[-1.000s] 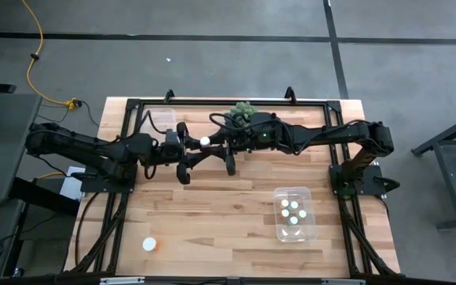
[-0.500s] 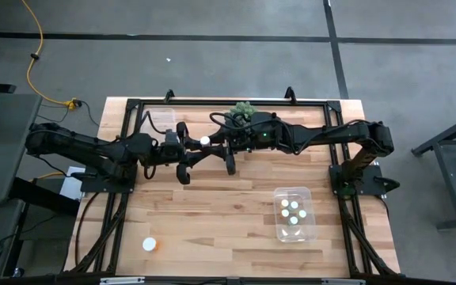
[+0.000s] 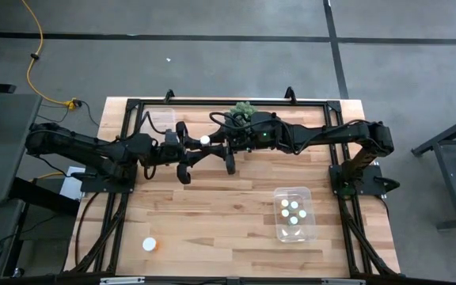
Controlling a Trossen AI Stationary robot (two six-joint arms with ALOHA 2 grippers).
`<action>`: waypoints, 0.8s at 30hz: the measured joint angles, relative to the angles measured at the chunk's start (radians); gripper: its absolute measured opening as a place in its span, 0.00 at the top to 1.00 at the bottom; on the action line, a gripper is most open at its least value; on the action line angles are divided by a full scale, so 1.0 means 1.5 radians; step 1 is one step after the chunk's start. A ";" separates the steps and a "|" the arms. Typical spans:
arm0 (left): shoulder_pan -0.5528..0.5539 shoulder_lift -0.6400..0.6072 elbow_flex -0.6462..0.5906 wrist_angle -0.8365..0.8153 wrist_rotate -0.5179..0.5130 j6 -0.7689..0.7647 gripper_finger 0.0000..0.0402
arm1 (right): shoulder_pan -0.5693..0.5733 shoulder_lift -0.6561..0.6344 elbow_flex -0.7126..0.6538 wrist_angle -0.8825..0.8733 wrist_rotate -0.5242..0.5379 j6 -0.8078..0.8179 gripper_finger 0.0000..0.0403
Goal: Pick and place medicine bottles into bin by pill shape (circle, oval)
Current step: Put the pink tablet bottle into the right transparent bin
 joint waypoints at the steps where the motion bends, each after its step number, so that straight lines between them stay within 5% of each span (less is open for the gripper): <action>1: 0.000 0.000 0.000 0.000 -0.002 0.000 0.78 | -0.001 0.000 0.000 -0.001 0.000 0.001 0.73; 12: 0.000 0.000 0.000 -0.006 -0.008 0.000 0.78 | -0.007 -0.009 0.000 -0.023 -0.002 0.000 0.48; 24: 0.000 0.002 0.001 -0.170 0.007 -0.037 0.78 | -0.053 -0.136 0.000 -0.322 -0.001 -0.007 0.45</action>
